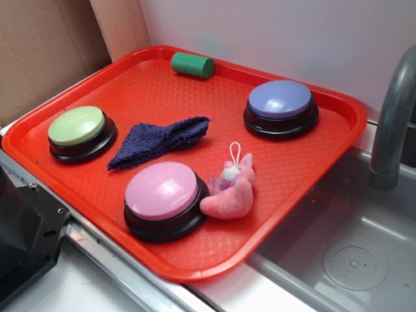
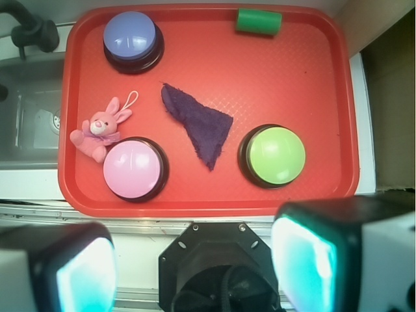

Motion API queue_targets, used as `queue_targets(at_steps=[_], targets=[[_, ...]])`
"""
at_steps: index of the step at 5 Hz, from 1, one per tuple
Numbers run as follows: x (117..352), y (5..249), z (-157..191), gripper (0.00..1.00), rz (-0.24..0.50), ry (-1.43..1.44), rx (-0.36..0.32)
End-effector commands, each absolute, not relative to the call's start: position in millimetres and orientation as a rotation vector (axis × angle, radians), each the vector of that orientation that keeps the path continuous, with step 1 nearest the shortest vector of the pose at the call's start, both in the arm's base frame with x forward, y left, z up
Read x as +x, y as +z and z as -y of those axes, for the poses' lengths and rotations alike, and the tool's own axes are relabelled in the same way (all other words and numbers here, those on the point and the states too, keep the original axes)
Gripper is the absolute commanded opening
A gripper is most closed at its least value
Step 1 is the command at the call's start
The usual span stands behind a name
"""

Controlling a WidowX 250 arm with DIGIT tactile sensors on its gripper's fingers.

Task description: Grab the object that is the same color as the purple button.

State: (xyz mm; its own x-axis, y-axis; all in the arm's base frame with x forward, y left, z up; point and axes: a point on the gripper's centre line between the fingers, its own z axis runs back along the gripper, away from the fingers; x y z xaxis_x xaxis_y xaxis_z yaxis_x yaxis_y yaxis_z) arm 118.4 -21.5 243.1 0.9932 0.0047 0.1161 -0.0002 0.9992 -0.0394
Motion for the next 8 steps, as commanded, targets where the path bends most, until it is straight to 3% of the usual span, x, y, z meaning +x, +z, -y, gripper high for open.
queue_targets(at_steps=[1, 3, 4, 5, 6, 8], targets=[[118, 243, 22, 1.00, 0.116, 0.002, -0.039], [176, 202, 22, 1.00, 0.143, -0.508, 0.108], [198, 161, 29, 1.00, 0.138, -0.759, 0.101], [209, 118, 38, 1.00, 0.114, -0.860, 0.053], [208, 67, 30, 1.00, 0.022, -0.869, 0.042], [207, 41, 11, 1.00, -0.025, -0.861, 0.099]])
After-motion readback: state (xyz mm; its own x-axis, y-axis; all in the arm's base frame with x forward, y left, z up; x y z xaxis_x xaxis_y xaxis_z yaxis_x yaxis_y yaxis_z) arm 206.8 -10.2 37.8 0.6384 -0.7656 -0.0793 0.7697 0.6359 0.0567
